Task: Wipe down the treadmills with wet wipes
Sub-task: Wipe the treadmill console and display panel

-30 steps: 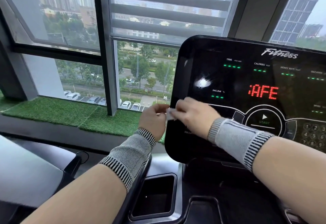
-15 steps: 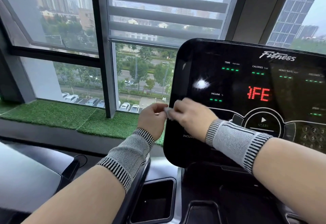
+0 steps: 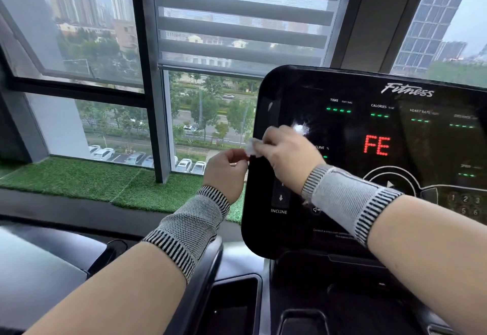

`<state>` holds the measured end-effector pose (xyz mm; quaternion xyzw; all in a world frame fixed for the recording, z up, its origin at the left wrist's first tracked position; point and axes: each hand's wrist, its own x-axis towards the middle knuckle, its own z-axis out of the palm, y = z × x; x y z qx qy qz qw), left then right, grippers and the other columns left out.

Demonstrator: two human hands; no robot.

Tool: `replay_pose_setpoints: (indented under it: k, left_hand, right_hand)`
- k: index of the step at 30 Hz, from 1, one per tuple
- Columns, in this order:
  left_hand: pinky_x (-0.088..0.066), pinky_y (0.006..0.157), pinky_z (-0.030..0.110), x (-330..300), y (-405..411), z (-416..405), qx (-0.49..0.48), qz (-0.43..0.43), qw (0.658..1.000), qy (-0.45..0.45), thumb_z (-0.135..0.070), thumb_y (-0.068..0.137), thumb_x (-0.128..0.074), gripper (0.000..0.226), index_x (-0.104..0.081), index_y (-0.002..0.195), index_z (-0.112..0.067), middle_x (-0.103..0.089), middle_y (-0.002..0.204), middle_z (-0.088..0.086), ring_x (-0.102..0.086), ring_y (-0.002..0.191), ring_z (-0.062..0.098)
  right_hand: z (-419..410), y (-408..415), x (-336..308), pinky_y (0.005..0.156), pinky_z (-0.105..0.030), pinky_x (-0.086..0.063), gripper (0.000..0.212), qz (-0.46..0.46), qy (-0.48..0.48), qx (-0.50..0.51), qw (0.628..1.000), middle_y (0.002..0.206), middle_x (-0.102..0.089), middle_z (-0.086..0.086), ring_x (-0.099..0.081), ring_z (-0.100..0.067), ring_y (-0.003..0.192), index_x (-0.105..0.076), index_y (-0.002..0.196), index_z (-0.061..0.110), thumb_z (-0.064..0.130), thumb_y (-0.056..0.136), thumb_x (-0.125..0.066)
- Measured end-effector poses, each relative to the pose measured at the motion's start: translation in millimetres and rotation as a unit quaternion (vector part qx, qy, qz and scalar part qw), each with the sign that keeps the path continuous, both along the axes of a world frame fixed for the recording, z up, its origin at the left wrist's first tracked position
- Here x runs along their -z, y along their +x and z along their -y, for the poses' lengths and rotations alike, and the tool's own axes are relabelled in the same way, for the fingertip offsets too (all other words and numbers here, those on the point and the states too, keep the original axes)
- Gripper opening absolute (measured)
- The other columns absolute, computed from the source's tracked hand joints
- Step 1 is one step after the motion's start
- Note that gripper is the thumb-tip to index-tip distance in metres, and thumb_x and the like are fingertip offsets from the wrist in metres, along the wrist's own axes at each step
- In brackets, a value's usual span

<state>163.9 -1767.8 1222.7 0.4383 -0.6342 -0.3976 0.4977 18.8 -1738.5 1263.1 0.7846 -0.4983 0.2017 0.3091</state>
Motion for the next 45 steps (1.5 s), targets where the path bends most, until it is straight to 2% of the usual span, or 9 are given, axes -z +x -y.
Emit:
replay_pose_setpoints:
  k: [4,8,13,17,22,26,32,39,45]
  left_hand:
    - [-0.053,0.088,0.032,-6,-2,4,0.004,0.0,1.0,-0.004,-0.008,0.09,-0.057,0.022,-0.068,0.109,-0.014,-0.069,0.1,0.001,-0.062,0.086,0.014]
    - [-0.053,0.084,0.03,-11,-5,8,0.001,0.002,1.0,-0.008,-0.008,0.09,-0.057,0.022,-0.067,0.109,-0.013,-0.07,0.099,-0.001,-0.064,0.085,0.013]
    - [-0.05,0.077,0.027,-15,-6,14,0.005,0.008,1.0,-0.021,-0.011,0.09,-0.058,0.022,-0.066,0.109,-0.017,-0.065,0.091,-0.006,-0.053,0.069,0.007]
    - [-0.053,0.073,0.03,-20,-8,15,0.008,0.003,1.0,-0.019,-0.011,0.09,-0.058,0.019,-0.067,0.105,-0.019,-0.069,0.096,-0.005,-0.059,0.07,0.01]
    - [-0.05,0.072,0.026,-25,-9,20,0.008,0.002,0.999,-0.035,-0.015,0.09,-0.06,0.014,-0.066,0.099,-0.022,-0.067,0.09,-0.006,-0.057,0.068,0.006]
    - [-0.053,0.084,0.031,-29,-9,19,0.012,-0.004,1.0,-0.021,-0.013,0.09,-0.06,0.017,-0.067,0.104,-0.019,-0.068,0.096,-0.007,-0.061,0.082,0.01]
    - [-0.05,0.073,0.02,-37,-9,19,0.005,0.001,0.999,-0.039,-0.016,0.091,-0.059,0.014,-0.066,0.102,-0.023,-0.065,0.094,-0.011,-0.06,0.079,0.003]
    - [-0.051,0.082,0.022,-37,-12,20,0.0,0.0,0.999,-0.036,-0.012,0.092,-0.058,0.017,-0.066,0.104,-0.022,-0.064,0.093,-0.014,-0.059,0.084,-0.002]
    - [-0.057,0.079,0.041,-33,-11,17,-0.003,-0.001,1.0,-0.027,-0.009,0.093,-0.055,0.019,-0.067,0.105,-0.018,-0.066,0.09,-0.007,-0.064,0.08,0.018]
  right_hand:
    - [-6,1,7,0.046,-0.031,-0.049,0.024,-0.101,0.015,-0.059,0.993,0.076,-0.058,-0.008,-0.053,-0.026,0.063,-0.072,0.095,0.006,0.013,0.086,-0.05]
    - [11,-5,-19,0.047,-0.036,-0.052,0.028,0.003,-0.021,0.01,1.0,0.078,-0.057,-0.01,-0.053,-0.029,0.065,-0.072,0.094,0.004,0.0,0.067,-0.081]
    - [3,-4,-5,0.043,-0.037,-0.05,0.022,-0.086,0.022,-0.057,0.994,0.077,-0.056,-0.01,-0.052,-0.027,0.063,-0.07,0.1,0.005,0.007,0.085,-0.055]
    - [18,-5,-33,0.046,-0.032,-0.051,0.024,-0.016,-0.035,-0.007,0.999,0.075,-0.057,-0.008,-0.054,-0.028,0.063,-0.072,0.086,0.007,0.001,0.065,-0.082]
    - [8,-4,-23,0.043,-0.039,-0.051,0.033,-0.044,0.006,-0.058,0.997,0.075,-0.058,-0.011,-0.054,-0.029,0.063,-0.072,0.089,0.004,0.02,0.089,-0.042]
    - [20,-10,-47,0.052,-0.039,-0.054,0.031,0.01,-0.029,0.021,0.999,0.08,-0.057,-0.008,-0.054,-0.029,0.07,-0.072,0.1,0.01,-0.002,0.071,-0.076]
    - [8,-10,-39,0.048,-0.029,-0.049,0.025,-0.039,0.03,-0.02,0.999,0.076,-0.058,-0.007,-0.054,-0.025,0.063,-0.074,0.088,0.011,0.001,0.066,-0.081]
    - [33,-9,-108,0.094,-0.032,-0.045,0.035,0.079,0.019,0.089,0.993,0.112,-0.056,-0.002,-0.058,-0.024,0.101,-0.063,0.125,0.023,0.009,0.095,-0.05]
    - [7,12,-43,0.068,-0.024,-0.048,0.021,0.025,0.117,0.051,0.991,0.097,-0.058,-0.003,-0.061,-0.023,0.082,-0.072,0.104,0.017,0.012,0.085,-0.067]
